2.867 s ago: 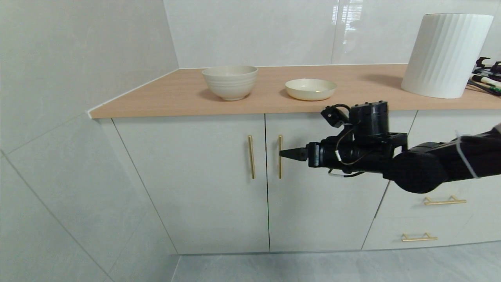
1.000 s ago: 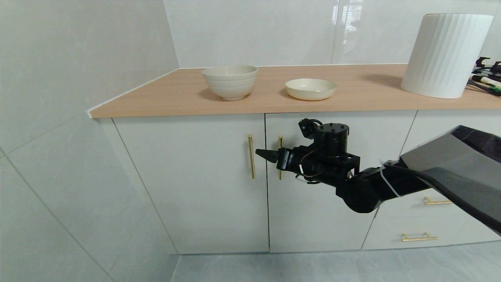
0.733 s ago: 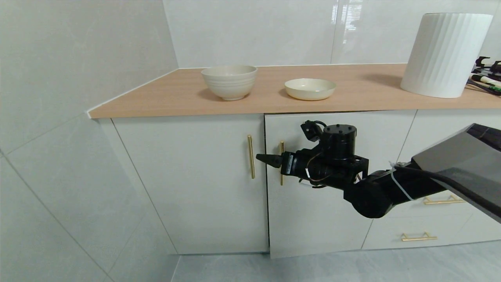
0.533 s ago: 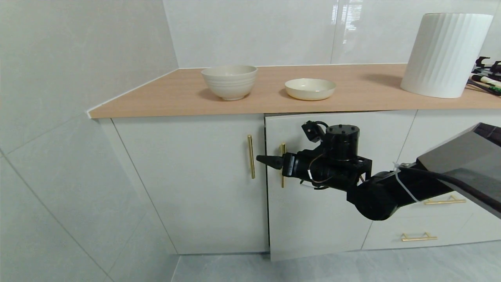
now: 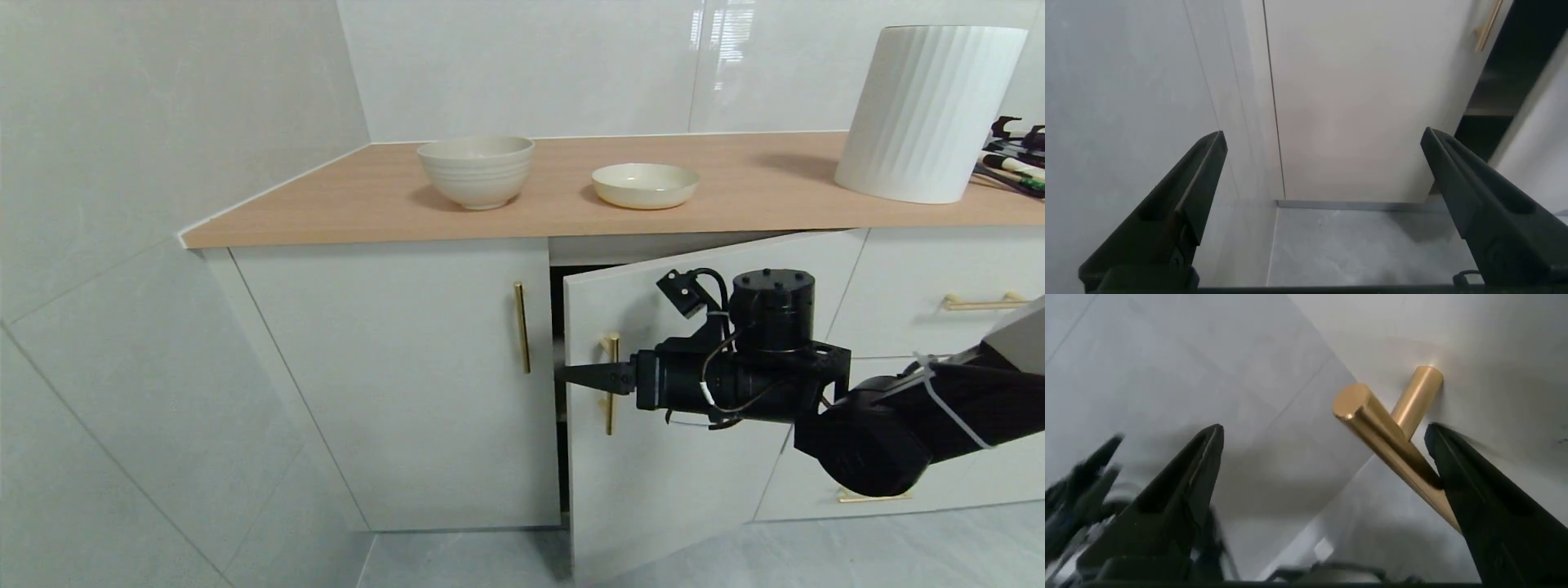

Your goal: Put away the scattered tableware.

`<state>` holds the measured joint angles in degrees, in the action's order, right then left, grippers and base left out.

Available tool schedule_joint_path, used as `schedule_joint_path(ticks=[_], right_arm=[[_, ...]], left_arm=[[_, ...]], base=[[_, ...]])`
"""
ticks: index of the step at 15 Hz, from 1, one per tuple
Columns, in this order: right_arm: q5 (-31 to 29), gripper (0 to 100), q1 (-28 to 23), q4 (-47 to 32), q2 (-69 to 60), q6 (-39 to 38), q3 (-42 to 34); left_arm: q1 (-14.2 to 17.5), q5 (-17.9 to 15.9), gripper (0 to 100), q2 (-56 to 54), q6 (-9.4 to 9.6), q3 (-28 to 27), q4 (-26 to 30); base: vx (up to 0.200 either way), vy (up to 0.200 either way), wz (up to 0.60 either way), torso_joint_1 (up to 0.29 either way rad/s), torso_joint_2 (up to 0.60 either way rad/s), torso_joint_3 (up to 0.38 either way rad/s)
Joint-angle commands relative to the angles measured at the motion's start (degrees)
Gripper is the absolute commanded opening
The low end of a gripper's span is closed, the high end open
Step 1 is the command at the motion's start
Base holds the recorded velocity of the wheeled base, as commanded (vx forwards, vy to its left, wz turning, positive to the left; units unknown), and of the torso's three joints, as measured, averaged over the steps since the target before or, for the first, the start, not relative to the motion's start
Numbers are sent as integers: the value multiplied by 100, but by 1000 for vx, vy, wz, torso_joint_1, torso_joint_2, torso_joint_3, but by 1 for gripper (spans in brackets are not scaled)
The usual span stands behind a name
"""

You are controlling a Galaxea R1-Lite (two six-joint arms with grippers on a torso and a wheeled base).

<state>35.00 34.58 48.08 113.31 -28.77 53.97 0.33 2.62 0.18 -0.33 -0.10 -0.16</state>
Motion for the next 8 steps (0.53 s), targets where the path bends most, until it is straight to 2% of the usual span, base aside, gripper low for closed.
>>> schedule_joint_path(ticks=[1,2,5,8], right_arm=[[86,100,22,88,-336,29,-457],[95,100,22,193,-336,64,-572],[420,100,13,1327,-406,188,-1503],[552,100,4,1626,-538,188,-1890]], left_arm=[[2,2,100,-1,-2,1,-2],[2,2,100,-1,-2,1,-2],[2,2,100,-1,-2,1,-2],[2,2,100,-1,-2,1,-2]], base=[[0,0,0,0,0,0],[0,0,0,0,0,0],[0,0,0,0,0,0],[0,0,0,0,0,0]])
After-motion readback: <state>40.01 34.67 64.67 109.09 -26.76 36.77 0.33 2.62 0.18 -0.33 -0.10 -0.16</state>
